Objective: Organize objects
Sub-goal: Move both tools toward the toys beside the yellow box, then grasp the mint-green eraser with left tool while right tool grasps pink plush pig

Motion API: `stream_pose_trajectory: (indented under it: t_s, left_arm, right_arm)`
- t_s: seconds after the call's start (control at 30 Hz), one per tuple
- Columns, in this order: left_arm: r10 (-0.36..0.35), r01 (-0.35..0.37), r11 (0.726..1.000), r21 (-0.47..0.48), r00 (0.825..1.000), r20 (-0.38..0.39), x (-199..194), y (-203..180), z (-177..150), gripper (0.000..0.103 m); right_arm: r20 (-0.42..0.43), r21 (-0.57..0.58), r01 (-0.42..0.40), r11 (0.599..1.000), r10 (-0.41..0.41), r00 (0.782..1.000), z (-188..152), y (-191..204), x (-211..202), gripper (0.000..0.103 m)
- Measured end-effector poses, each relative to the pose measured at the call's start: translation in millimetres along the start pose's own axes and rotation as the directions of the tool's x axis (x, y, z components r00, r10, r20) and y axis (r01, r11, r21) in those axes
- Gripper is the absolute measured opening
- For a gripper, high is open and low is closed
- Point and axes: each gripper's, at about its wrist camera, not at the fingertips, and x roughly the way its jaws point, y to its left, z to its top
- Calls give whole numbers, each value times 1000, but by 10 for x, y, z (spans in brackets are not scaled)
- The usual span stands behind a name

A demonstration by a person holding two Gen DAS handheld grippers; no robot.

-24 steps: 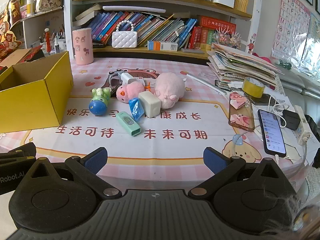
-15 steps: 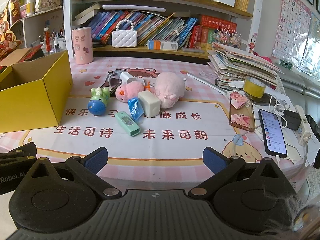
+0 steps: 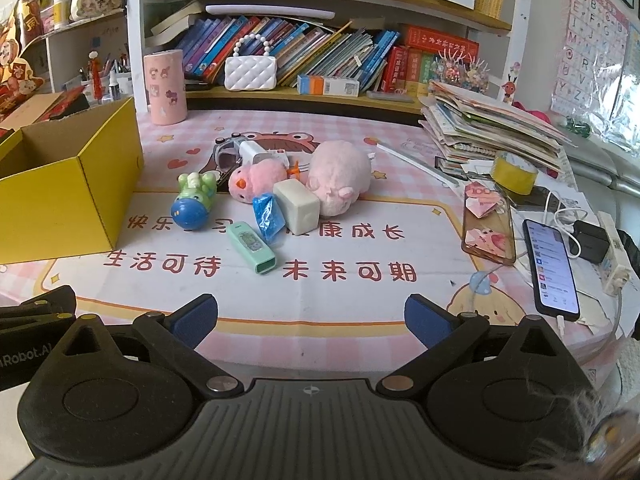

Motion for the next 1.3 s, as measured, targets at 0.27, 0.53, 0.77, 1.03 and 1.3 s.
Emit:
stream_pose_trajectory:
  t_s: [0.27,0.53,0.77,1.03,1.3]
  left_arm:
    - [11,-11,1000,-8,1000,-15,33,-59,41,103]
    - [12,-13,1000,-21,999,-31,103,-154,99,103]
    - [9,-11,999,-30,999,-50,192,-315,159,103]
    - [35,-36,999,-36,999,-34,271,-530,234,103]
    - [4,-7,999,-41,998,-66,380,-755,274,103]
  right_arm:
    - [-9,-6,-20,1000,20,1000,42,-47,76,101]
    - [-20,-9,-59,998,59,998,109,-130,187,96]
    - [-29,-10,-87,996,86,996,198,-262,329,91]
    - [-52,-2,-118,993,118,992,303,-470,548,91]
    - [-84,16,-154,988,155,984,392,-673,800,88]
